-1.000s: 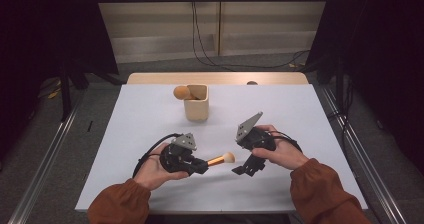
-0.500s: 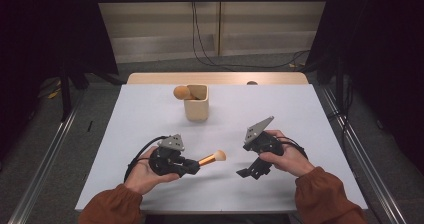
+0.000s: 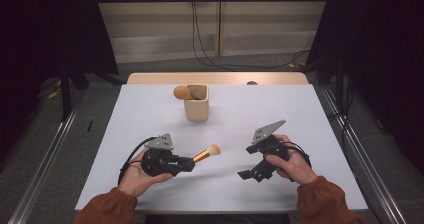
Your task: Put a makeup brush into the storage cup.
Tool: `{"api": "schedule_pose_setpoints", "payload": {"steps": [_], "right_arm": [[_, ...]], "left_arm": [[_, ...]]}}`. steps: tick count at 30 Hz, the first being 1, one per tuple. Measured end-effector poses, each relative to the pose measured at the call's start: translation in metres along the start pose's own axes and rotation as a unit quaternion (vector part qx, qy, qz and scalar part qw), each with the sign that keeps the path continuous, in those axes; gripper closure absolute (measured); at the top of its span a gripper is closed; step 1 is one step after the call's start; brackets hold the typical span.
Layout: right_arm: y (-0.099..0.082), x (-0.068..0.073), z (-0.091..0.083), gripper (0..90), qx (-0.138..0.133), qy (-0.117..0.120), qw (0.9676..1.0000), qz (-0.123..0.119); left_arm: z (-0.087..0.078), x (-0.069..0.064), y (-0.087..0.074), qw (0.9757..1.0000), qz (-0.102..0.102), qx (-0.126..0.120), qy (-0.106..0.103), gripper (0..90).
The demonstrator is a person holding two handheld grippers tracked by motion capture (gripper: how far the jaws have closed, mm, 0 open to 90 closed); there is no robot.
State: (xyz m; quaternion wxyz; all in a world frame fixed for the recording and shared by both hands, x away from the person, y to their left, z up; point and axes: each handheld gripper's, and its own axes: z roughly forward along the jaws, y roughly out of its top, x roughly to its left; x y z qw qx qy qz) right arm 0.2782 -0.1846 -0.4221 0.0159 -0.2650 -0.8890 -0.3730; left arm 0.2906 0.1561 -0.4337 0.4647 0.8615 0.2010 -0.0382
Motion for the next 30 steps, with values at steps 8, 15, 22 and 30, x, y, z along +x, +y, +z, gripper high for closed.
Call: {"api": "schedule_pose_setpoints", "payload": {"steps": [8, 15, 22, 30], "right_arm": [[-0.006, 0.004, 0.000, 2.6, -0.030, 0.019, 0.9993, 0.015], [-0.011, 0.007, 0.000, 1.4, -0.061, 0.018, 0.9977, 0.022], [-0.017, 0.010, 0.003, 4.0, -0.085, -0.006, 0.9964, -0.009], [-0.017, 0.013, 0.003, 3.4, -0.107, -0.025, 0.9936, -0.023]], "left_arm": [[0.001, -0.002, 0.000, 0.9995, 0.000, -0.031, -0.007, 74.4], [0.001, -0.002, -0.001, 0.9976, -0.003, -0.068, -0.014, 74.4], [0.001, -0.002, -0.001, 0.9955, -0.002, -0.093, -0.015, 74.4], [-0.002, -0.002, 0.001, 0.9917, 0.001, -0.129, -0.006, 74.3]]}}
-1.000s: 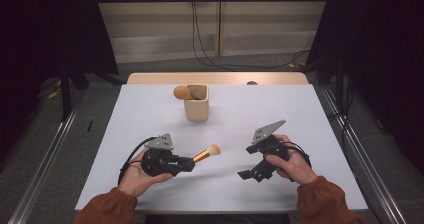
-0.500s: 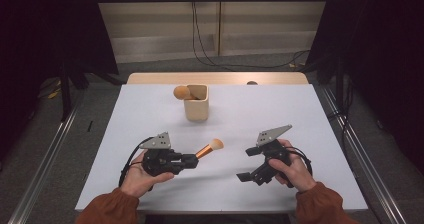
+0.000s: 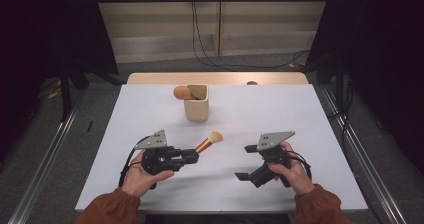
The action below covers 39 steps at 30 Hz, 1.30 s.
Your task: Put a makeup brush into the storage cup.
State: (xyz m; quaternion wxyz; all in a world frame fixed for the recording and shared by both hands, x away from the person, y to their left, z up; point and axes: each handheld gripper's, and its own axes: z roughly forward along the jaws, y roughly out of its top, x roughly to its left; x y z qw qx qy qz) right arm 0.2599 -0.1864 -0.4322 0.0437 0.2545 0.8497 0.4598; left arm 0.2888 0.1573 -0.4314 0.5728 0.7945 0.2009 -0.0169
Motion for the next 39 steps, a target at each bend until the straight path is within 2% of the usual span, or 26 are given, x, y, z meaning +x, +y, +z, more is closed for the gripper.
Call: {"api": "schedule_pose_setpoints", "payload": {"steps": [3, 6, 8, 12, 16, 21, 29, 34, 36, 39], "right_arm": [[0.000, 0.001, 0.001, 2.9, -0.031, -0.008, 0.9994, -0.012], [0.000, 0.002, 0.002, 1.7, -0.058, -0.001, 0.9983, -0.007], [-0.001, 0.005, 0.004, 1.8, -0.085, -0.004, 0.9963, -0.010], [-0.005, 0.010, 0.008, 1.5, -0.122, 0.016, 0.9924, 0.005], [-0.007, 0.013, 0.010, 1.5, -0.141, 0.022, 0.9897, 0.018], [-0.004, 0.013, 0.008, 1.6, -0.159, 0.025, 0.9867, 0.018], [0.006, 0.017, 0.009, 0.8, -0.195, 0.055, 0.9790, 0.025], [0.015, 0.018, 0.009, 0.7, -0.207, 0.060, 0.9758, 0.034], [0.018, 0.018, 0.010, 2.4, -0.209, 0.060, 0.9756, 0.033], [0.021, 0.017, 0.011, 10.2, -0.215, 0.070, 0.9735, 0.030]], "left_arm": [[0.000, -0.001, 0.000, 0.9999, -0.001, -0.011, 0.004, 74.3], [0.000, -0.002, 0.001, 0.9997, -0.001, -0.023, 0.006, 74.3], [0.000, -0.003, 0.001, 0.9995, 0.002, -0.032, 0.005, 74.3], [0.002, -0.007, 0.000, 0.9992, 0.004, -0.041, -0.001, 74.3], [0.004, -0.010, 0.000, 0.9989, 0.009, -0.047, -0.003, 74.3], [0.006, -0.012, 0.001, 0.9985, 0.008, -0.053, -0.011, 74.3], [0.009, -0.016, 0.004, 0.9976, 0.009, -0.066, -0.018, 74.3], [0.011, -0.017, 0.005, 0.9971, 0.014, -0.072, -0.020, 74.3], [0.012, -0.018, 0.006, 0.9970, 0.018, -0.072, -0.023, 74.3], [0.013, -0.019, 0.007, 0.9967, 0.022, -0.074, -0.025, 74.3]]}}
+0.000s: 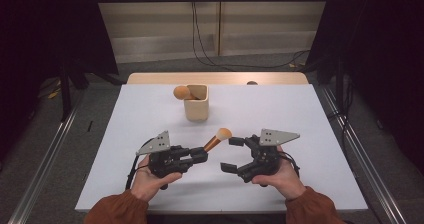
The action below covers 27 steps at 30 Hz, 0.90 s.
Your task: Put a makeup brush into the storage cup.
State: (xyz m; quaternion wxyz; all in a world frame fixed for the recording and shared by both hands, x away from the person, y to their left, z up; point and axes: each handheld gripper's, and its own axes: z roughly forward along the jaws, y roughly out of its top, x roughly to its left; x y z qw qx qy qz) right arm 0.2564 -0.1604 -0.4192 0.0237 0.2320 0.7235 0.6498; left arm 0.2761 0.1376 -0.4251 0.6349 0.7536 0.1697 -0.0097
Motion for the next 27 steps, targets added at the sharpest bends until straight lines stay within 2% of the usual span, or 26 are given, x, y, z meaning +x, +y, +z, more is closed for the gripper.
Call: {"api": "schedule_pose_setpoints", "payload": {"steps": [4, 10, 11, 13, 17, 20, 27], "right_arm": [[0.002, -0.002, 0.005, 20.8, -0.005, 0.002, 1.0000, 0.002], [0.003, -0.004, 0.012, 27.2, -0.008, 0.005, 0.9999, 0.005], [0.004, -0.005, 0.013, 30.4, -0.006, 0.005, 1.0000, 0.004], [0.005, -0.004, 0.014, 34.1, -0.005, 0.012, 0.9999, 0.002], [0.006, -0.004, 0.016, 43.2, -0.009, 0.020, 0.9997, 0.004], [0.005, -0.005, 0.017, 48.5, -0.014, 0.014, 0.9998, 0.004], [0.005, -0.007, 0.018, 59.1, -0.024, 0.024, 0.9993, 0.017]], "left_arm": [[0.002, -0.001, 0.000, 1.0000, 0.002, 0.002, -0.008, 74.3], [0.003, -0.001, -0.001, 0.9999, 0.005, 0.002, -0.010, 74.3], [0.003, -0.001, -0.001, 0.9999, 0.004, 0.002, -0.011, 74.3], [0.004, -0.001, -0.001, 1.0000, 0.006, 0.004, -0.006, 74.3], [0.005, -0.001, -0.001, 0.9999, 0.007, 0.001, -0.010, 74.3], [0.006, -0.001, -0.001, 0.9999, 0.009, 0.000, -0.015, 74.3], [0.008, -0.003, -0.001, 0.9997, 0.013, 0.003, -0.020, 74.3]]}}
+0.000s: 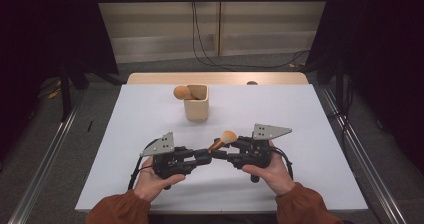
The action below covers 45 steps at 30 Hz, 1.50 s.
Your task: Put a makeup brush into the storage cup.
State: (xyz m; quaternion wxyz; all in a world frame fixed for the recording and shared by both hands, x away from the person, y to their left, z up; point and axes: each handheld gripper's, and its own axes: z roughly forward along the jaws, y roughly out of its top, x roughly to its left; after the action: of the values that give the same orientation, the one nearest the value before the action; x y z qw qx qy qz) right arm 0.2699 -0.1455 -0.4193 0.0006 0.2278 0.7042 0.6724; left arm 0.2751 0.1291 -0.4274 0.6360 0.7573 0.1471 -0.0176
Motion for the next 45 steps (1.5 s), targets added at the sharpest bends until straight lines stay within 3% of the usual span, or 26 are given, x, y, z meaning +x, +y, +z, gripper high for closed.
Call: {"api": "schedule_pose_setpoints", "payload": {"steps": [3, 12, 20, 25, 35, 45], "right_arm": [[0.000, 0.000, 0.001, 65.2, -0.004, 0.008, 1.0000, 0.003], [-0.002, -0.002, 0.001, 69.2, -0.021, 0.030, 0.9988, 0.034], [-0.003, -0.004, 0.000, 73.3, -0.012, 0.040, 0.9973, 0.061], [-0.003, -0.005, 0.000, 73.7, -0.012, 0.034, 0.9979, 0.054], [-0.003, -0.005, 0.001, 73.7, 0.001, 0.028, 0.9986, 0.045], [0.002, -0.010, -0.009, 73.8, -0.005, 0.011, 0.9991, 0.040]], "left_arm": [[0.001, 0.000, 0.000, 1.0000, -0.001, -0.003, 0.001, 74.3], [0.001, 0.000, 0.000, 1.0000, 0.004, -0.003, -0.005, 74.1], [0.003, 0.002, -0.003, 1.0000, 0.006, 0.006, -0.002, 72.6], [0.005, 0.003, -0.003, 1.0000, 0.004, 0.007, 0.004, 70.6], [0.006, 0.003, -0.006, 0.9996, 0.001, 0.018, 0.023, 57.9], [-0.001, 0.004, -0.004, 0.9987, -0.009, 0.020, 0.047, 40.4]]}}
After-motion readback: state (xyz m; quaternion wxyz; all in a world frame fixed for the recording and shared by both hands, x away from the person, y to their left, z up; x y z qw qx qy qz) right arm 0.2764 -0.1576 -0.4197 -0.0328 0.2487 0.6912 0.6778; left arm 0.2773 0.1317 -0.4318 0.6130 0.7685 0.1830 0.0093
